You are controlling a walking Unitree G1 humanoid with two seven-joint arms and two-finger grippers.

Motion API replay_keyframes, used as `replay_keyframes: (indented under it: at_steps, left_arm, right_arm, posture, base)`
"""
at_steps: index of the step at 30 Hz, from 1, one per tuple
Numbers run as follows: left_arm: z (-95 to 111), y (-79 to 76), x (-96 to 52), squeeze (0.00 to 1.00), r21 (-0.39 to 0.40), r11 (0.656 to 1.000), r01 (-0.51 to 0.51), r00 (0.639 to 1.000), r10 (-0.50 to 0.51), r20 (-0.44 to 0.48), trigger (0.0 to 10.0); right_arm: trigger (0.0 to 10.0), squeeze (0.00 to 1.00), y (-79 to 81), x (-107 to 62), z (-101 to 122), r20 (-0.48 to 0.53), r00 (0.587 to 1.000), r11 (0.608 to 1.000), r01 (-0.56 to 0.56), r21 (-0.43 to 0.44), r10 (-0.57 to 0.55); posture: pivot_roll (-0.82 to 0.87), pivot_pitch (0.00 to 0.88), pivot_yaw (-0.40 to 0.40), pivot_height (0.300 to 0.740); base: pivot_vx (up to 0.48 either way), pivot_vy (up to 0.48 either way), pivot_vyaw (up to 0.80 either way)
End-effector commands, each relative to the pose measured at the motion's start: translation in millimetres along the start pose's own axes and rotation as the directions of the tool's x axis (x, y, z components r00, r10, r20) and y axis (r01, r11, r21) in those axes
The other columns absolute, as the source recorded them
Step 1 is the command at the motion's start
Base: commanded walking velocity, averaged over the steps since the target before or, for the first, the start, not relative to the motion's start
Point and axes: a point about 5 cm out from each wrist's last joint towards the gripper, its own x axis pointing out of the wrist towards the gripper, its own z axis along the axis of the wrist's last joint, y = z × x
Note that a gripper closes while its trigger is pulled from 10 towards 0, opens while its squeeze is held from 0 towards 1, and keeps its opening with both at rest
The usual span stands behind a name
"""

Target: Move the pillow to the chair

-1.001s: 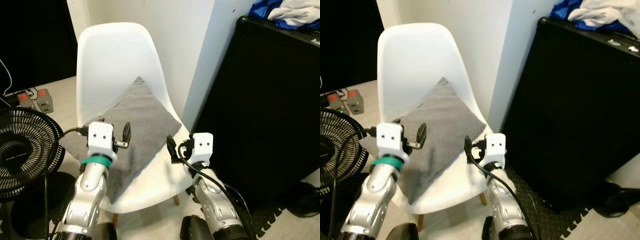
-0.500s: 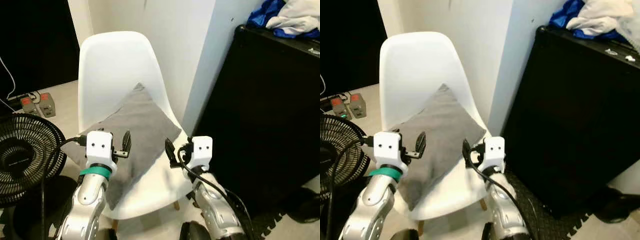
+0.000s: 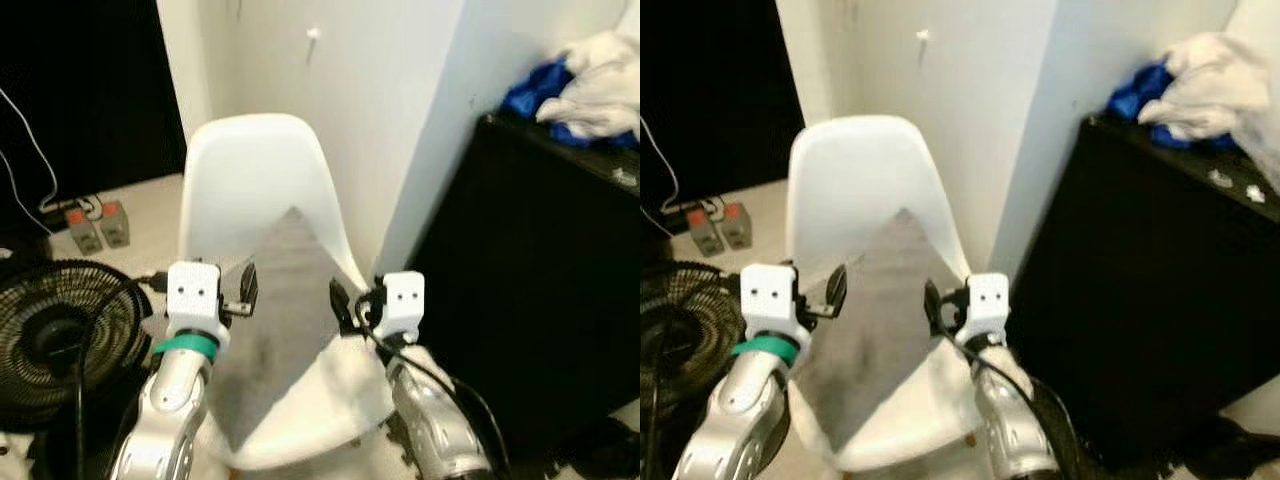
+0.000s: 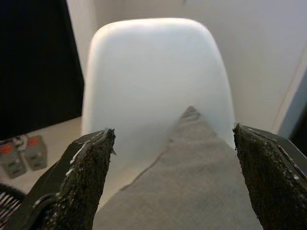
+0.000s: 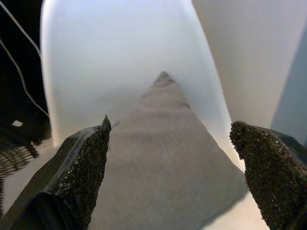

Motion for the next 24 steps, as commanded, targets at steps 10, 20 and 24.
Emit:
replay_keyframes:
  at_steps: [10,20,24]
  left_arm:
    - [-39,1.9,-16.7,0.0,0.017,0.999,-0.029,0.988,0.031,-0.154,10.0]
    - [-62,1.2,-20.1,0.0,0.02,1.0,0.007,0.973,-0.002,-0.232,10.0]
    - [-68,-3.9,-18.5,0.0,0.015,0.999,0.049,0.967,-0.044,-0.251,10.0]
  right_arm:
    - [10.0,0.0,-4.6,-7.8,-14,-0.052,0.999,1.0,0.008,-0.006,-0.008]
    - [10.0,0.0,-7.1,-17.8,-40,-0.19,0.982,0.995,-0.012,-0.097,-0.006]
    - [10.0,0.0,-20.7,-24.8,-43,-0.195,0.979,0.992,0.04,-0.123,-0.064]
  posture:
    - [0.01,0.05,-0.01,0.74]
    - [-0.03,0.043,-0.008,0.74]
    - [-0.04,0.041,0.01,0.74]
  base:
    - [0.0,0.0,0.0]
    - [0.0,0.0,0.0]
    - [0.0,0.0,0.0]
